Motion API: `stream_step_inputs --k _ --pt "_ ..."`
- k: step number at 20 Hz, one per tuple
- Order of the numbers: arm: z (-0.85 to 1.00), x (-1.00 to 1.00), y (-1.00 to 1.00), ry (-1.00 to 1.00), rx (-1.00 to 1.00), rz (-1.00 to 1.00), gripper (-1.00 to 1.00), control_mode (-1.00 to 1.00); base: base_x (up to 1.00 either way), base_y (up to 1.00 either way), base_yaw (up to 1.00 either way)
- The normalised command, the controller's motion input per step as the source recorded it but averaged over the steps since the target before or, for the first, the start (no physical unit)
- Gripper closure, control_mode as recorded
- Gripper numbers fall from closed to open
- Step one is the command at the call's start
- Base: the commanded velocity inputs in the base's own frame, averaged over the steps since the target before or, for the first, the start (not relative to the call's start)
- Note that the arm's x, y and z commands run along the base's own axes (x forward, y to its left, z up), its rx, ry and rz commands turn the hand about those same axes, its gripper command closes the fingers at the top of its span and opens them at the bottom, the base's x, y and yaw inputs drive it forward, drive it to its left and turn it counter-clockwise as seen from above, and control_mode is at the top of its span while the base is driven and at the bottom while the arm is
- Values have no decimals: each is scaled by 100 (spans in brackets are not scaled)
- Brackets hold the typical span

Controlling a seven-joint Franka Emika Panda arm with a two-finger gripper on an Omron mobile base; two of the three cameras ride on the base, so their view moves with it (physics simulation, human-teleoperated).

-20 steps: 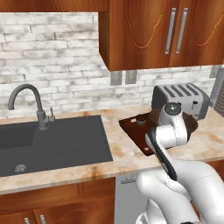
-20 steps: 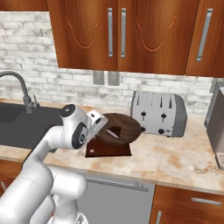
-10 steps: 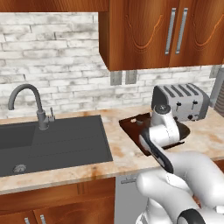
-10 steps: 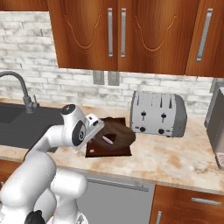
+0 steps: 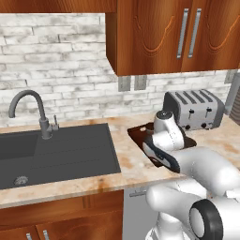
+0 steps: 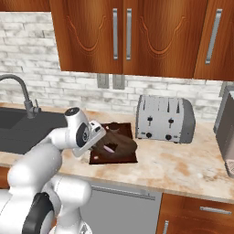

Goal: Place the bowl with cake and the cupcake onto the tray.

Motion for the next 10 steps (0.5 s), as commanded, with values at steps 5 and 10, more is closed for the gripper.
stream_step_inputs --k 5,10 --pt "-18 30 14 11 0 1 100 -100 0 0 0" --pt "-14 26 8 7 0 0 100 -100 0 0 0"
